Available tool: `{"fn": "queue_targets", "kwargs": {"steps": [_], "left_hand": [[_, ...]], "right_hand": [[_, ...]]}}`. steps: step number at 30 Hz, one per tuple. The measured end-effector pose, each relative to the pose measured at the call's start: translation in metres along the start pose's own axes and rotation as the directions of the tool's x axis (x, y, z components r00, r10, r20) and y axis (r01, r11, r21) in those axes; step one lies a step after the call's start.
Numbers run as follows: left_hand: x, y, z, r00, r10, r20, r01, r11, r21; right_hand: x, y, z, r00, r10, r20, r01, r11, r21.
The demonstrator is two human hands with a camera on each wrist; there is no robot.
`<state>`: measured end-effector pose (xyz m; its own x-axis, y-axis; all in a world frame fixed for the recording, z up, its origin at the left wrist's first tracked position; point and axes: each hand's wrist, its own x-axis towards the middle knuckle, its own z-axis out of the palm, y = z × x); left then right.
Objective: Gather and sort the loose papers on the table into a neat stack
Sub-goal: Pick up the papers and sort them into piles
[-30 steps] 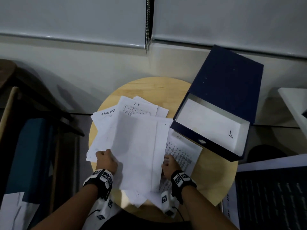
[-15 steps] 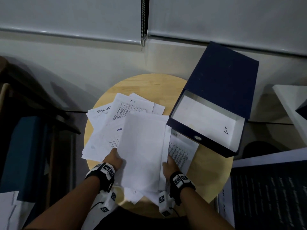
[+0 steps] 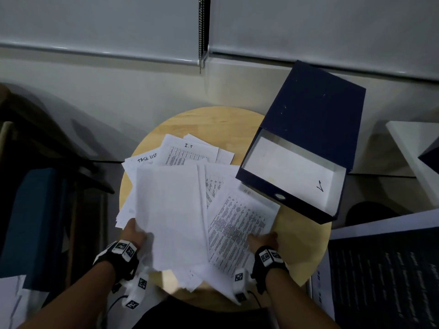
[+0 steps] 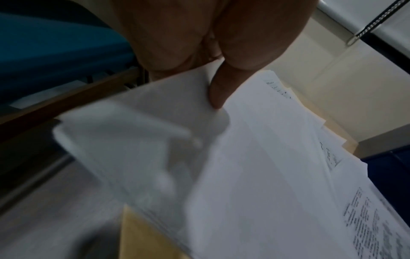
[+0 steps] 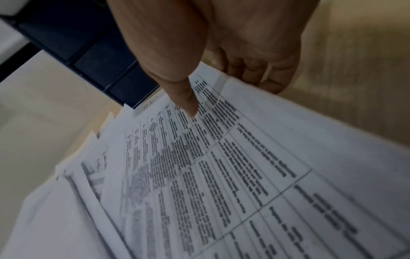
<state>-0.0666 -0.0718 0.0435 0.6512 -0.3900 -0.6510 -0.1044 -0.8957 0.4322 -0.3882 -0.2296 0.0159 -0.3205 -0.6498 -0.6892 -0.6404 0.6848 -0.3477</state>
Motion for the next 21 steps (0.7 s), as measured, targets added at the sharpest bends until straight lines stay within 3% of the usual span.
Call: {"fn": "queue_targets", "kwargs": {"steps": [2, 5, 9, 14, 17, 21], "left_hand": [[0.003, -0.006, 0.003, 1.0, -0.02, 0.014, 0.02, 1.0, 0.004], [0.014, -0.015, 0.011, 0.999, -0.034, 0.021, 0.035, 0.999, -0.027], [0.05, -0.04, 0.029, 0.999, -0.027, -0.021, 0.025, 0.997, -0.077], [0.019, -0.017, 0.012, 0.995, 0.089, -0.05, -0.094, 0.99, -0.107], [0.015, -0.014, 0.008, 0.986, 0.137, -0.1, -0.154, 0.971, -0.185], [0.016, -0.014, -0.001, 0.982, 0.143, -0.122, -0.172, 0.944, -0.281]], "right_hand": [[-0.003, -0.002, -0.002, 1.0, -0.008, 0.02, 0.007, 0.998, 0.059], [-0.013, -0.006, -0.013, 0.991, -0.134, 0.018, 0.132, 0.988, 0.08], [-0.045, -0.02, -0.034, 0.913, -0.401, 0.078, 0.404, 0.914, -0.023], [-0.085, -0.04, -0.044, 0.682, -0.71, 0.174, 0.729, 0.679, -0.088], [-0.108, -0.06, -0.054, 0.518, -0.848, 0.116, 0.855, 0.509, -0.099], [-0.132, -0.091, -0.076, 0.345, -0.938, 0.021, 0.935, 0.341, -0.099]]}}
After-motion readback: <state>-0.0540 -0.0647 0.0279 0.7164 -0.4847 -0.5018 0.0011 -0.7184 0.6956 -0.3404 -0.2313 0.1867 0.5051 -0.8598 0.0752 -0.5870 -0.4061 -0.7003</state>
